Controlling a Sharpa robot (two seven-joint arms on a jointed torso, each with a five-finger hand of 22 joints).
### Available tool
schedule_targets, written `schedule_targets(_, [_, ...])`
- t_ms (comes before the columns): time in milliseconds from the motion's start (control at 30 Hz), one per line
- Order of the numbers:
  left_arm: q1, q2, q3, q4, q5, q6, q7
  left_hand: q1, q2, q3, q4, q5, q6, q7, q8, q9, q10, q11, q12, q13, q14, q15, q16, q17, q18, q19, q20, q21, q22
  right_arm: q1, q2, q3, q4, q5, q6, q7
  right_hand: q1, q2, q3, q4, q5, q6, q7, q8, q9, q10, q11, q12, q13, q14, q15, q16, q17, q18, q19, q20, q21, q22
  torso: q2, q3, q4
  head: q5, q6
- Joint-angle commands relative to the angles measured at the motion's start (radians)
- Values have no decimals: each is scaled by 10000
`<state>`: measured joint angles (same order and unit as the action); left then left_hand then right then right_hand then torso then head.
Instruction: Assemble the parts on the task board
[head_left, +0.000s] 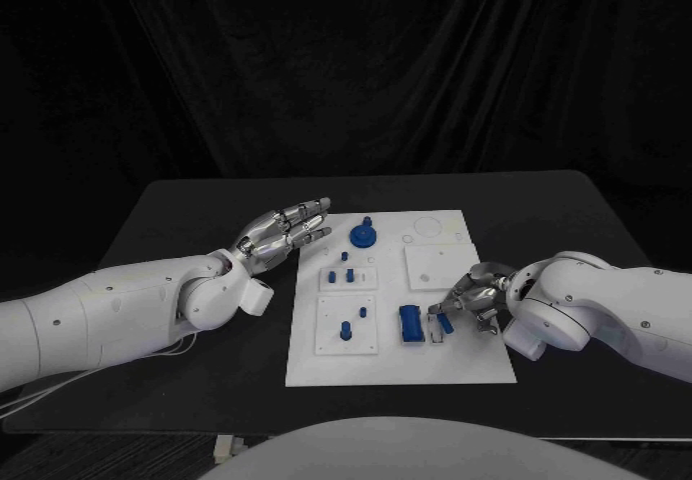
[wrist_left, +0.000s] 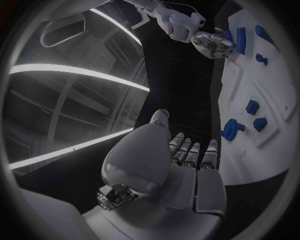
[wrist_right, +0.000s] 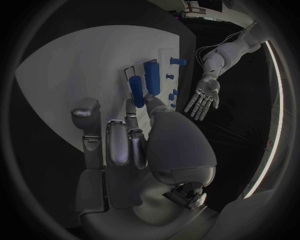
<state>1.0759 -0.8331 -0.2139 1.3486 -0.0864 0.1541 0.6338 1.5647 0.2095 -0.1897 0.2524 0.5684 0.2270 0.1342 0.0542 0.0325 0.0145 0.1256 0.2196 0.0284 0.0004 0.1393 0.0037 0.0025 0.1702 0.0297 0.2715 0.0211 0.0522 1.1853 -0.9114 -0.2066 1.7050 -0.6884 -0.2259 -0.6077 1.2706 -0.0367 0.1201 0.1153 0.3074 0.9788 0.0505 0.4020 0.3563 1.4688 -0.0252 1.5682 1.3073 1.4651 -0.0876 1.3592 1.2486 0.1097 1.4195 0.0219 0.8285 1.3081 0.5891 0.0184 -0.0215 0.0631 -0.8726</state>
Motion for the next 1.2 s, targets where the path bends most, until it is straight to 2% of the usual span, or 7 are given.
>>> schedule_targets(33, [-17,35,10,8,70,140,82,95,-29,56,-32,71,19,98,42,16,-8,31,23,8,7,29,-24,-17,110,-19,48,42,-10,6,136,3,-101,261,-43,-236,-75,8,-21,63,-134,-119,18,-75,-26,1020,-14,26,2635,374,-13,-57,-41,156,-76,-2,-104,425,2,-1,3,-45,0])
schedule_targets(167, [-18,43,10,14,70,148,72,95,-29,56,-32,71,19,98,42,16,-8,31,23,8,7,29,-24,-17,110,-19,48,42,-10,5,225,2,-185,87,26,-271,-102,16,-41,90,-178,-141,29,-83,-31,1020,-6,26,2635,366,-9,-89,-77,169,-91,1,-192,395,0,-1,3,-47,0])
schedule_targets(333, [-18,42,10,10,70,145,63,100,-28,61,-38,74,26,103,45,17,-9,30,20,8,7,28,-25,-17,110,-18,47,43,-8,-7,296,1,-232,-157,174,-308,-373,47,-187,300,-336,-217,69,-111,-52,1020,30,26,2635,347,20,-194,-184,197,-121,23,-434,305,2,-1,1,-51,0])
schedule_targets(500, [-19,37,10,18,70,143,62,100,-28,61,-38,74,26,103,45,17,-9,30,20,8,7,28,-25,-17,110,-18,47,43,-8,-32,330,1,-236,-323,232,-322,-391,52,-199,314,-342,-234,73,-118,-56,1020,33,26,2635,332,22,-245,-253,216,-144,25,-557,266,1,-1,3,-44,0])
schedule_targets(1067, [-20,55,10,-4,70,173,34,115,-31,73,-59,84,18,112,45,16,-10,31,17,8,6,26,-25,-18,109,-20,46,41,-12,-119,160,-1,145,-941,55,-261,-355,-6,-278,284,-331,-455,138,-166,-70,1020,86,26,2635,251,63,-485,-524,281,-254,58,-1069,86,2,0,-1,-73,0])
schedule_targets(1200, [-20,63,10,-13,70,189,22,119,-32,77,-65,89,23,113,46,16,-10,31,19,8,6,26,-25,-17,109,-21,45,41,-13,-138,121,-1,236,-1234,38,-212,-498,-121,-494,362,-708,-756,234,-92,-9,961,171,-55,2552,208,137,-592,-611,304,-314,120,-1361,-31,5,-2,-2,-63,0])
